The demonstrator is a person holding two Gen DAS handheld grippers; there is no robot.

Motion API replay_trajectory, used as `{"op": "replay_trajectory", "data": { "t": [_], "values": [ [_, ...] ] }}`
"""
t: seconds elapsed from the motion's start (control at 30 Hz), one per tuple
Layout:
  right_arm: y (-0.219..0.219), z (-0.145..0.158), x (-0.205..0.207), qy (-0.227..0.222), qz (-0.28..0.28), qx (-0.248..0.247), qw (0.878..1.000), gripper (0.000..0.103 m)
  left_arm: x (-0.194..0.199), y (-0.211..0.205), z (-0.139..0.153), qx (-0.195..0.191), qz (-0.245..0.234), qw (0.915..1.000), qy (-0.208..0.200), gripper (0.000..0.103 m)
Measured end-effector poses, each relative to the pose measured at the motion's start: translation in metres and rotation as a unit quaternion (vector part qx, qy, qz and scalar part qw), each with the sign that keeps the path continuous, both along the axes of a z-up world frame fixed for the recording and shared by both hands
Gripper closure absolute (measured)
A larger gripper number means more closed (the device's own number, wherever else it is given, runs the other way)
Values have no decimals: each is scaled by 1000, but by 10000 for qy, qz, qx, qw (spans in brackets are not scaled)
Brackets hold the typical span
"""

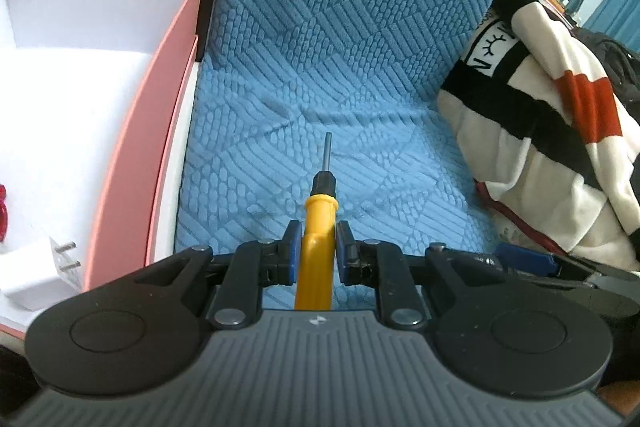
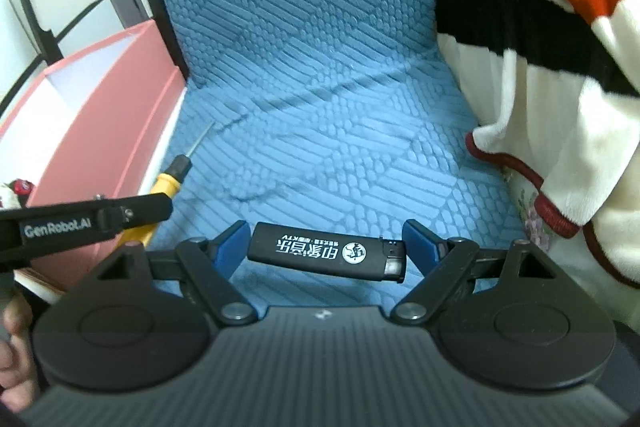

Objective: Organize rigid objects
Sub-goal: 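Lift the yellow screwdriver with the left gripper while the right gripper holds the USB stick, then carry the screwdriver and USB stick into the pink box with both grippers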

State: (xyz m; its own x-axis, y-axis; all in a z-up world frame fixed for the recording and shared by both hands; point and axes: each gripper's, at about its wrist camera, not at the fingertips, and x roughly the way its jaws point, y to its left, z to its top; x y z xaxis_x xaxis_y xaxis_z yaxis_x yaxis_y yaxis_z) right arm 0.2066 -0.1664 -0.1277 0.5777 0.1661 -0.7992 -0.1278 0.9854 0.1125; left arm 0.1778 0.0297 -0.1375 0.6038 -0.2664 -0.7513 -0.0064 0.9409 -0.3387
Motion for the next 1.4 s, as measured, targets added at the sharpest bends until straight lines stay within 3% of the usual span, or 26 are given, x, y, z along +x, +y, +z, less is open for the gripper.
{"op": "replay_trajectory", "data": {
  "t": [0.53,0.9,1.13,1.4],
  "values": [
    [17,72,8,-540,182,280,9980,18,-5,36,69,-196,208,9987,-422,82],
    [50,126,25,-1014,389,541,9926,18,-13,79,120,-22,482,9946,-922,82],
    [98,148,34,-1176,754,615,9883,18,-18,119,124,-6,776,9920,-994,82],
    [160,137,34,-1042,1175,685,9852,18,-31,180,120,127,1137,9891,-927,82]
  ]
}}
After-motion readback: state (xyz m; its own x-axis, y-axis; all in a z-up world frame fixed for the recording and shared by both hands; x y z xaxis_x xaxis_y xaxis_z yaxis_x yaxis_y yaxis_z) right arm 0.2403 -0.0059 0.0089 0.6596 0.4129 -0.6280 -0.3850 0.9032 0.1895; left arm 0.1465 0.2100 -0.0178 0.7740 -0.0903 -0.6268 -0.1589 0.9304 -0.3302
